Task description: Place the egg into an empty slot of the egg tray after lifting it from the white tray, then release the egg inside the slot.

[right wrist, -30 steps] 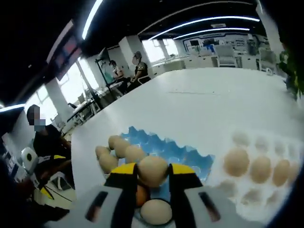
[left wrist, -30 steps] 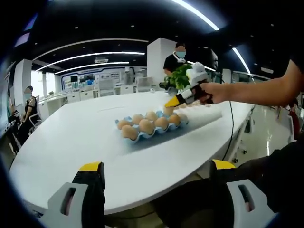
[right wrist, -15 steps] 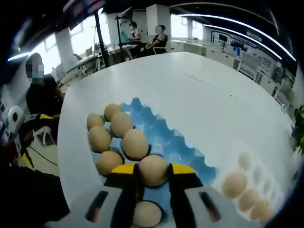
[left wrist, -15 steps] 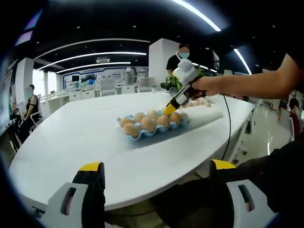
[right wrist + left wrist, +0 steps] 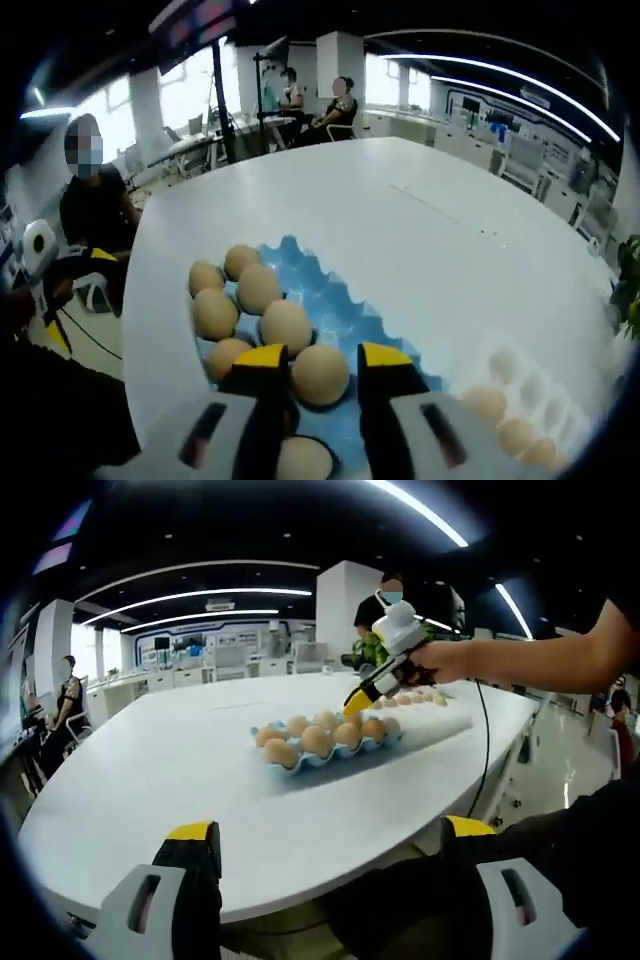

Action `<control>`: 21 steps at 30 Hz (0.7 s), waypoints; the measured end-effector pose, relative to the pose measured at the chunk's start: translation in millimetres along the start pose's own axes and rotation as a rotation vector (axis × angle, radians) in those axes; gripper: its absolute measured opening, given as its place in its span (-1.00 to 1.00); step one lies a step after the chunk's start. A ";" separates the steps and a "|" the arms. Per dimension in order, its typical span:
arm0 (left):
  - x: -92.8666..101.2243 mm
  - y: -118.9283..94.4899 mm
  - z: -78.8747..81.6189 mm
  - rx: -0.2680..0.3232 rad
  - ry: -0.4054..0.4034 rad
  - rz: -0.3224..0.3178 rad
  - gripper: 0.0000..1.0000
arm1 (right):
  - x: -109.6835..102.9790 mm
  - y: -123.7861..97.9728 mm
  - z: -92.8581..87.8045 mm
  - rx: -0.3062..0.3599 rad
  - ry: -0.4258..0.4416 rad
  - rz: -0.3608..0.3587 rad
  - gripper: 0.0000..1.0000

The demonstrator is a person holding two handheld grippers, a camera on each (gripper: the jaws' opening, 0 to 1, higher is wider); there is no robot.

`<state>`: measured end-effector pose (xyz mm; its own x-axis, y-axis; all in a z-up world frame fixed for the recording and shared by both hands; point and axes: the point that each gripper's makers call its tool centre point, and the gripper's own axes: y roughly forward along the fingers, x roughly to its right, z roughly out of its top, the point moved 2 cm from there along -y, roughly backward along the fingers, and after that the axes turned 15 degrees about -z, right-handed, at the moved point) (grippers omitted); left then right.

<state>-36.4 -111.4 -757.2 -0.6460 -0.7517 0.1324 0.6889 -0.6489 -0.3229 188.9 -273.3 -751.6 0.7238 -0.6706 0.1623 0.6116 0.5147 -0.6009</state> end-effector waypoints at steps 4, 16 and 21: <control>5.6 4.1 0.3 -0.007 0.010 -0.015 0.85 | -0.5 -5.6 -5.3 0.032 0.027 -0.001 -0.46; 10.1 10.2 2.8 -0.014 0.014 -0.031 0.85 | 47.9 -50.4 -31.2 0.203 0.316 -0.077 -0.44; 17.3 21.3 7.6 -0.017 0.028 -0.061 0.86 | 74.4 -76.4 -47.1 0.245 0.341 -0.128 -0.43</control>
<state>-30.4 -139.1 -754.6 -0.6960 -0.7069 0.1258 0.6425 -0.6914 -0.3305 181.0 -387.7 -730.5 0.5158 -0.8539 -0.0689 0.7768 0.5001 -0.3827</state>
